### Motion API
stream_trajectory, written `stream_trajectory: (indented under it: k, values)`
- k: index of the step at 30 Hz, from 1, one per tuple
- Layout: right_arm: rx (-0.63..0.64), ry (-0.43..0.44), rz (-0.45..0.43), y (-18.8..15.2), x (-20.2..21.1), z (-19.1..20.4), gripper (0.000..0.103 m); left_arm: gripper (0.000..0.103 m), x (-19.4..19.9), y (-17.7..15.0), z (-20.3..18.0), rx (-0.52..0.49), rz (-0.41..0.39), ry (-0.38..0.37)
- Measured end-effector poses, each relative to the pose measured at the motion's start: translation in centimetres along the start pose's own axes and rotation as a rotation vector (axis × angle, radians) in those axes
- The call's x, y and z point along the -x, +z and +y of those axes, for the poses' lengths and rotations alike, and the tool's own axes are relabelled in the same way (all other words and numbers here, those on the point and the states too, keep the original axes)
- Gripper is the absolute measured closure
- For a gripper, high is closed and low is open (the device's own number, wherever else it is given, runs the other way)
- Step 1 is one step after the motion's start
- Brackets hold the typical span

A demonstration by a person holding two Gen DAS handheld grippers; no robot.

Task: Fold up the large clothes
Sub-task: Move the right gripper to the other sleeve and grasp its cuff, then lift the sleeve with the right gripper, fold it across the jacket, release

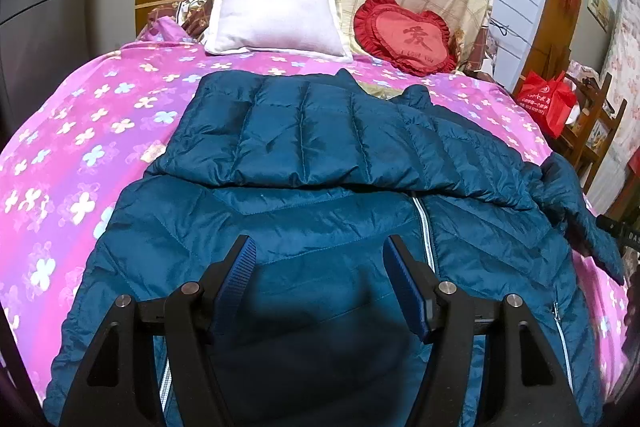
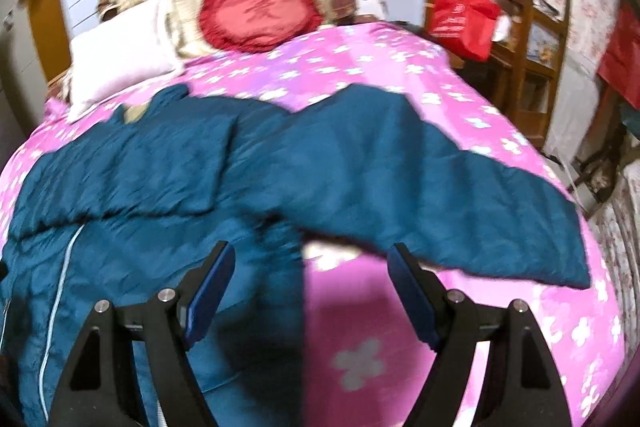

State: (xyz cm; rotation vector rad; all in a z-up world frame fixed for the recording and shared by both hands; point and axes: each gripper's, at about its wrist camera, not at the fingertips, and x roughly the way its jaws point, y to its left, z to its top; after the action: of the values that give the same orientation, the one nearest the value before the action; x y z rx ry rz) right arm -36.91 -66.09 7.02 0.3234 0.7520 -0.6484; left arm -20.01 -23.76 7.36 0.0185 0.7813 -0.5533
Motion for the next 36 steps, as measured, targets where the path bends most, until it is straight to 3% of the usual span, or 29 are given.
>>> stream_trajectory:
  k: [7,18,21,26,28,29,30,31,33,36]
  values:
    - [-0.11,-0.187,0.034,1.5,-2.5,-9.0,0.018,0.056,-0.1,0.0,0.0,0.004,0.001,-0.004]
    - [-0.372,-0.438,0.099,-0.9,-4.6,-24.4,0.017,0.056,-1.1,-0.4,0.2,0.027,0.038,-0.005]
    - [-0.428,-0.45,0.132,-1.9,-5.5,-27.3,0.015,0.056,-1.3,-0.5,0.3,0.031,0.045,-0.006]
    - [-0.527,-0.36,0.129,-3.1,-7.1,-29.4,0.011,0.056,-2.0,-0.6,0.4,0.031,0.066,-0.001]
    - [-0.505,-0.355,0.116,-3.1,-7.3,-28.9,0.019,0.056,-2.2,-0.7,0.3,0.028,0.072,0.003]
    - [-0.487,-0.352,0.113,-3.0,-7.3,-28.5,0.038,0.056,-2.1,-0.7,0.3,0.028,0.072,0.004]
    - [-0.453,-0.32,0.105,-2.8,-7.3,-27.9,0.068,0.056,-2.0,-0.7,0.3,0.028,0.069,0.003]
    - [-0.437,-0.273,0.104,-2.4,-7.2,-27.4,0.078,0.056,-1.9,-0.7,0.3,0.029,0.066,0.003]
    - [-0.401,-0.259,0.102,-1.4,-6.4,-26.0,0.086,0.056,-1.6,-0.6,0.4,0.03,0.061,0.001]
    - [-0.353,-0.203,0.039,0.5,-4.2,-23.4,0.087,0.056,-1.0,-0.1,0.4,0.027,0.06,0.019]
